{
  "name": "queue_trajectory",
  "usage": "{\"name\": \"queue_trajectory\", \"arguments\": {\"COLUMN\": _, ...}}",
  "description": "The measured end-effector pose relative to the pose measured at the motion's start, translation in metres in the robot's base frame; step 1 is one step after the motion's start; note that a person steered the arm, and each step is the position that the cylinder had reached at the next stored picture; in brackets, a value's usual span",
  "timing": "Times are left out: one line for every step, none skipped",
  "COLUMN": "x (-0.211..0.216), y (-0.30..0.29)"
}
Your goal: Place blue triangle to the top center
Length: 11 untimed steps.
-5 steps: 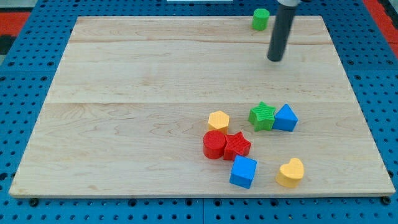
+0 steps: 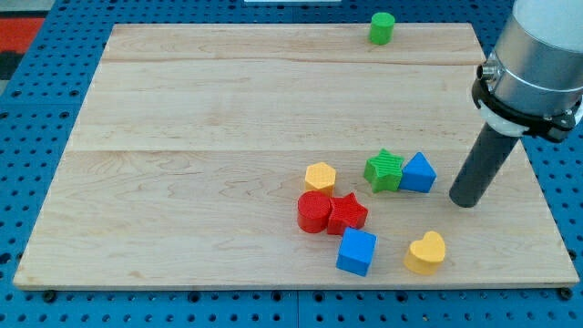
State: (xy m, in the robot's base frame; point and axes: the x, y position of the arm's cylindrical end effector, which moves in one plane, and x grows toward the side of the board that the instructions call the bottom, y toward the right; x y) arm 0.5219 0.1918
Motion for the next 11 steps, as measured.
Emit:
{"name": "queue_trajectory", "arguments": {"x": -0.017, "y": -0.026}}
{"name": "queue_trajectory", "arguments": {"x": -0.034, "y": -0.035}}
{"name": "queue_trajectory", "arguments": {"x": -0.046, "y": -0.038}}
{"name": "queue_trajectory", "arguments": {"x": -0.052, "y": -0.050}}
{"name": "queue_trajectory", "arguments": {"x": -0.052, "y": -0.063}}
{"name": "queue_trajectory", "arguments": {"x": -0.061, "y": -0.082}}
{"name": "queue_trajectory", "arguments": {"x": -0.081, "y": -0.104}}
{"name": "queue_trajectory", "arguments": {"x": -0.097, "y": -0.097}}
{"name": "queue_trajectory", "arguments": {"x": -0.119, "y": -0.094}}
{"name": "queue_trajectory", "arguments": {"x": -0.152, "y": -0.094}}
{"name": "queue_trajectory", "arguments": {"x": -0.185, "y": -0.095}}
